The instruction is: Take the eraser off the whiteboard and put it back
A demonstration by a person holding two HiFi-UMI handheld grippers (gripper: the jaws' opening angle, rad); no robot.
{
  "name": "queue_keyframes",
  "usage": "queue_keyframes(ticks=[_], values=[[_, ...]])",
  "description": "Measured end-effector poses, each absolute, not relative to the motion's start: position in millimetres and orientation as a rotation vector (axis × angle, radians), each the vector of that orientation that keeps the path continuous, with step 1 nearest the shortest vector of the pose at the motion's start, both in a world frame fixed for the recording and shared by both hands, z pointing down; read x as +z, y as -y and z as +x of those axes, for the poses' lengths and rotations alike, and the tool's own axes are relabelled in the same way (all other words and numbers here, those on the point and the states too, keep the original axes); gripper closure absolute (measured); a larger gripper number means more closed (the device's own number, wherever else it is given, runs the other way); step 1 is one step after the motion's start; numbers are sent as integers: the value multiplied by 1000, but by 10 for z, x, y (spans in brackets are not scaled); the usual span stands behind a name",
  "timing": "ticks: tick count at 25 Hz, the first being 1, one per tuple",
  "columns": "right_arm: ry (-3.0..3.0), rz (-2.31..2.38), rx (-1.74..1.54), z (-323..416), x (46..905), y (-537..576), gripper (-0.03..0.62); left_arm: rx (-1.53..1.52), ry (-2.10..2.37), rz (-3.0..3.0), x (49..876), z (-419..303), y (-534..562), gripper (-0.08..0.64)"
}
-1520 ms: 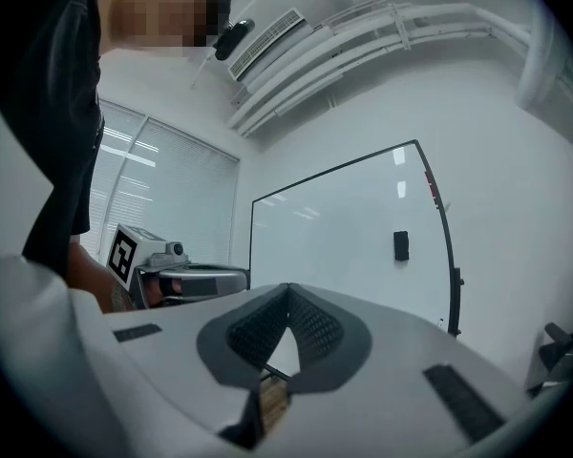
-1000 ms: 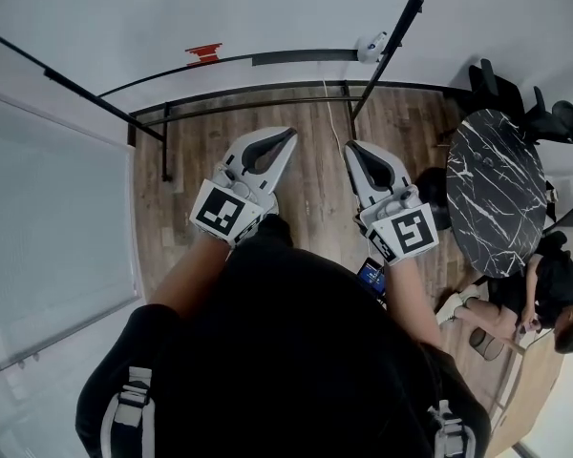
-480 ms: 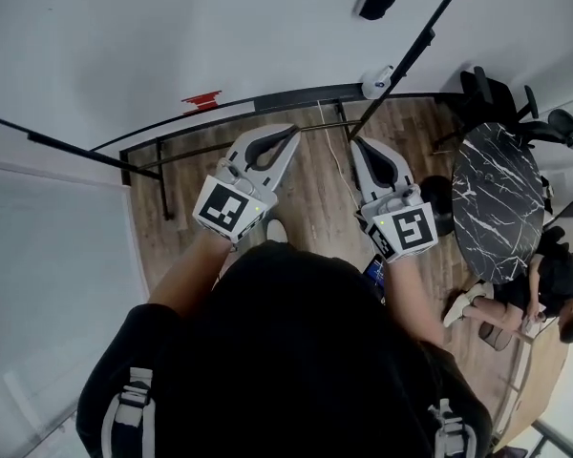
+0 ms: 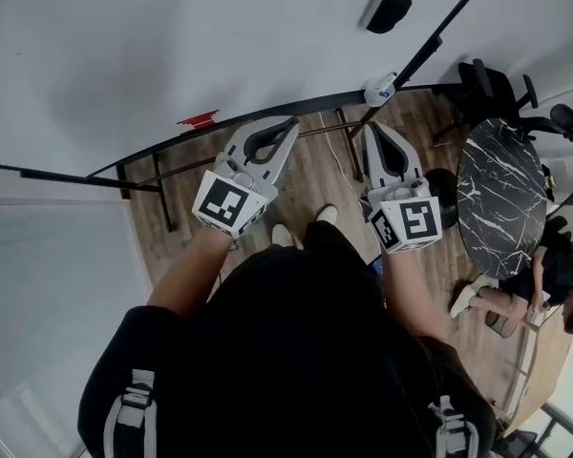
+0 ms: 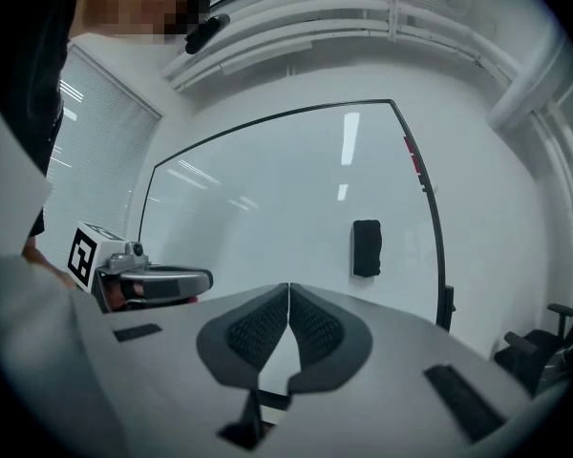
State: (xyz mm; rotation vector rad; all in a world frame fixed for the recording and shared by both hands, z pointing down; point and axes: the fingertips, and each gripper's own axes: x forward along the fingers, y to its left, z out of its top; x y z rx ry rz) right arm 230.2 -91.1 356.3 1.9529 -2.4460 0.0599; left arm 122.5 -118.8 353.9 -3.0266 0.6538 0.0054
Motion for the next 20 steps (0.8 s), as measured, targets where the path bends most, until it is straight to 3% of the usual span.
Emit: queue_keyframes(ticks=[13,20], values=[[2448,2007,35,2905,3480,1835,585,-20,-684,-2982,3508,1819,1889,555],[2431,2056,19,3253,3412,2284,497,-14,-699,-2967,3467,2098,2207,555]])
